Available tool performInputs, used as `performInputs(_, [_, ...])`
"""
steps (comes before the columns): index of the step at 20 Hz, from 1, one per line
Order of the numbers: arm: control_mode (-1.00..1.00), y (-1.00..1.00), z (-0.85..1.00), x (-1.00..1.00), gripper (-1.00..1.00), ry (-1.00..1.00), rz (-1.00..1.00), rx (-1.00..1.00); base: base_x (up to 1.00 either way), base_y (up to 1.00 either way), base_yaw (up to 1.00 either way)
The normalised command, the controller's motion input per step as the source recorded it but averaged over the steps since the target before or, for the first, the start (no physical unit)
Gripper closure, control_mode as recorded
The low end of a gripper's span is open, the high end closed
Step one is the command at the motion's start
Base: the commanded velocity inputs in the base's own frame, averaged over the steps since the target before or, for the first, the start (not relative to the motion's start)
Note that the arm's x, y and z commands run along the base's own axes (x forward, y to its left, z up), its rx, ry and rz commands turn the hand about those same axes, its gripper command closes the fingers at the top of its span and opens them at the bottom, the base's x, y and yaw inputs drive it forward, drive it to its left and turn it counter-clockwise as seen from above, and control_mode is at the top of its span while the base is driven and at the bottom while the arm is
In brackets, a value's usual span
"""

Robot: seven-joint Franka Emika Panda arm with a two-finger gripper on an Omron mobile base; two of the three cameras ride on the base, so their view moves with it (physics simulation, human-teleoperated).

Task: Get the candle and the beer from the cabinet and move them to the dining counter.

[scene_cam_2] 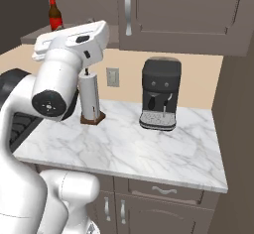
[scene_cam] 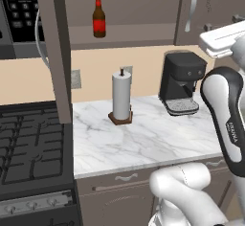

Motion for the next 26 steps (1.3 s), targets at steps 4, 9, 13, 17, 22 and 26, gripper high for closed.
performInputs(4, [-1.0,-0.1,0.05,0.02,-1.0,0.05,0.0,0.03,0.0,0.0,0.0])
performInputs(9, [-1.0,-0.01,-0.02,0.34,-1.0,0.11,0.0,0.0,0.0,0.0,0.0])
performInputs(13, [-1.0,-0.16,0.0,0.49,-1.0,0.09,0.0,0.01,0.0,0.0,0.0])
performInputs(17, [-1.0,-0.35,-0.03,0.43,-1.0,0.03,0.0,0.01,0.0,0.0,0.0])
performInputs(22, [-1.0,-0.13,-0.19,0.58,-1.0,0.0,0.0,0.0,0.0,0.0,0.0])
performInputs(26, [-1.0,0.0,-0.24,0.72,-1.0,0.0,0.0,0.0,0.0,0.0,0.0])
